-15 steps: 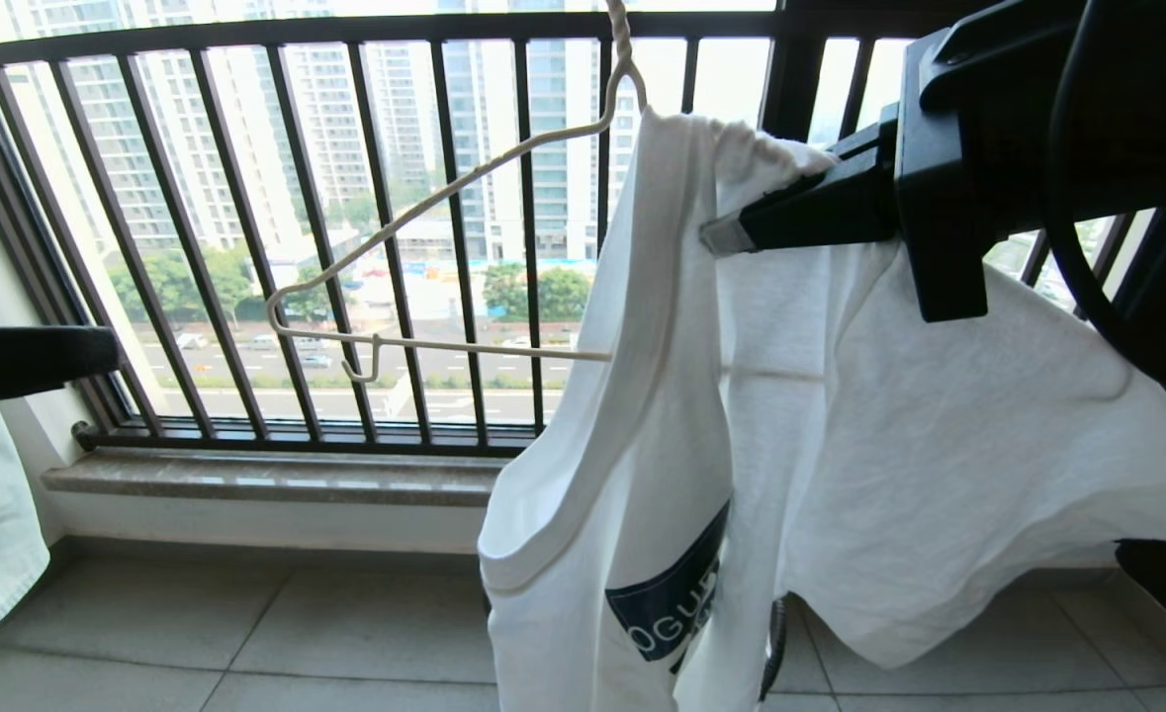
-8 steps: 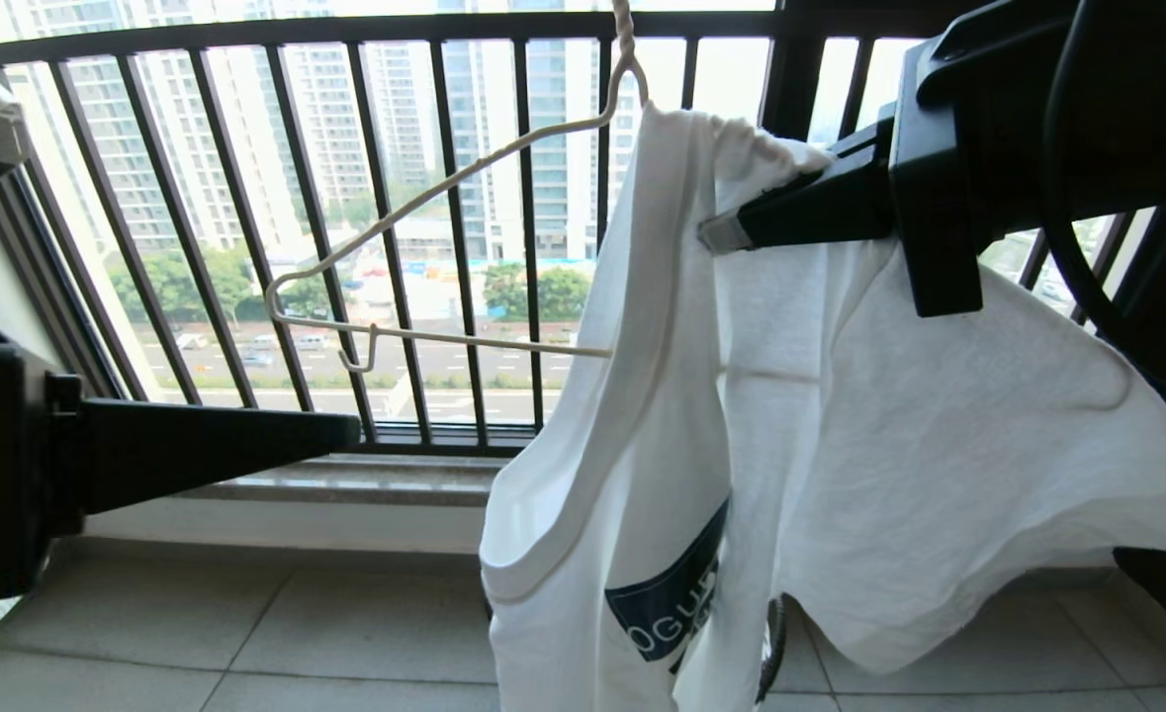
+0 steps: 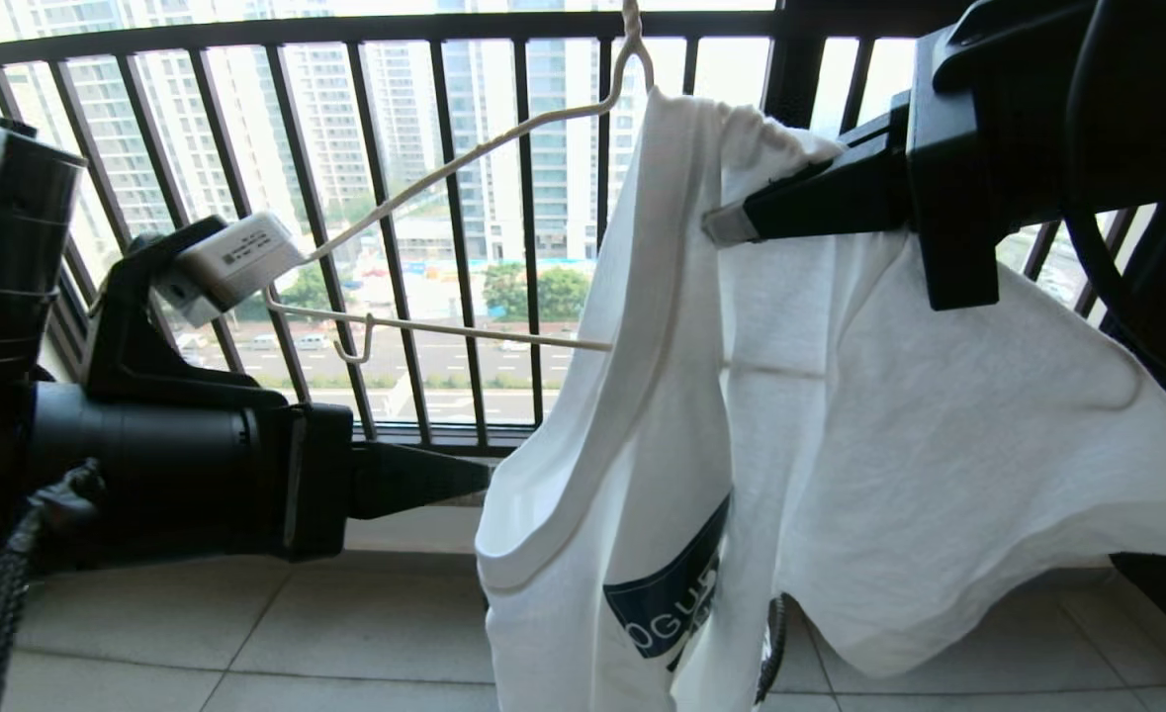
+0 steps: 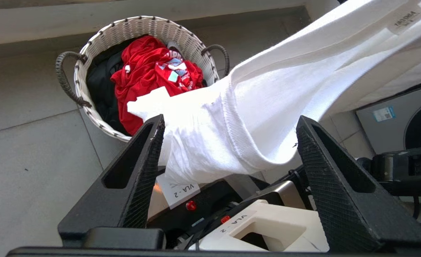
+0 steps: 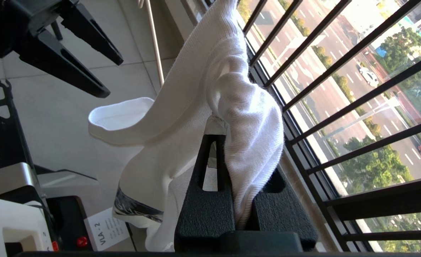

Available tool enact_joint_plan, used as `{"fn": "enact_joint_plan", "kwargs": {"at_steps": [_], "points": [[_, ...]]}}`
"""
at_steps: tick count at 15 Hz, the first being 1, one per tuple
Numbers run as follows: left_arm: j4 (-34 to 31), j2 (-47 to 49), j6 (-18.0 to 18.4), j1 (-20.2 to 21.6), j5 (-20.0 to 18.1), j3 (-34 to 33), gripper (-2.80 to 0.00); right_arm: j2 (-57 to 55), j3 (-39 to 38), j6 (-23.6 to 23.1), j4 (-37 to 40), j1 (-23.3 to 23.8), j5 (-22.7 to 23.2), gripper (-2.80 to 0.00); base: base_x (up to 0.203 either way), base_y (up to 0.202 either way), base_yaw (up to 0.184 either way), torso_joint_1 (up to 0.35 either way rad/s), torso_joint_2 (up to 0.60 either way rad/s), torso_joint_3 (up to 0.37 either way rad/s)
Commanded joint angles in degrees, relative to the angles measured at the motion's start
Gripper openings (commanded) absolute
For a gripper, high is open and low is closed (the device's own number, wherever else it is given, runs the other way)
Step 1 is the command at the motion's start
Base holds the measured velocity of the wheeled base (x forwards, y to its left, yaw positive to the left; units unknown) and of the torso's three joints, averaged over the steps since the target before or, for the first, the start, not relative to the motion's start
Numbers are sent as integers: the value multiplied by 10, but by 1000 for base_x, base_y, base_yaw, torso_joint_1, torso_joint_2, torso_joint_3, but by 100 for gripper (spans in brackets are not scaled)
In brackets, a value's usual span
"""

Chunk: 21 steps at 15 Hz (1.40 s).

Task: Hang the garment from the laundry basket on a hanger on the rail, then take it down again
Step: Hang the clothes on the clothes rack

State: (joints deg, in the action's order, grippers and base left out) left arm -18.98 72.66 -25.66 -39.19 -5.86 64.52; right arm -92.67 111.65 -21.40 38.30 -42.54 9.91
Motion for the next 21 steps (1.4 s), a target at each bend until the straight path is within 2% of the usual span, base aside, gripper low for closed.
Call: {"fn": "enact_joint_plan", "kwargs": {"at_steps": [1, 7, 11, 12, 18, 21], "points": [[11, 29, -3, 0, 2, -5, 0, 8, -1, -2, 2, -2, 1, -280, 0, 0, 0, 0, 0, 0], [111, 72, -11, 1, 44, -49, 0, 10, -1, -2, 3, -7, 2, -280, 0, 0, 0, 0, 0, 0], [116, 79, -10, 1, 66, -53, 0, 10, -1, -2, 1, -8, 2, -280, 0, 0, 0, 0, 0, 0], [116, 80, -10, 1, 67, -53, -280, 10, -1, -2, 1, -8, 2, -280, 0, 0, 0, 0, 0, 0], [112, 89, -8, 4, 67, -53, -280, 9, 0, -2, -6, -7, 1, -280, 0, 0, 0, 0, 0, 0], [112, 83, 7, 36, 67, -49, -280, 12, -2, -2, -3, 10, 1, -280, 0, 0, 0, 0, 0, 0]]}}
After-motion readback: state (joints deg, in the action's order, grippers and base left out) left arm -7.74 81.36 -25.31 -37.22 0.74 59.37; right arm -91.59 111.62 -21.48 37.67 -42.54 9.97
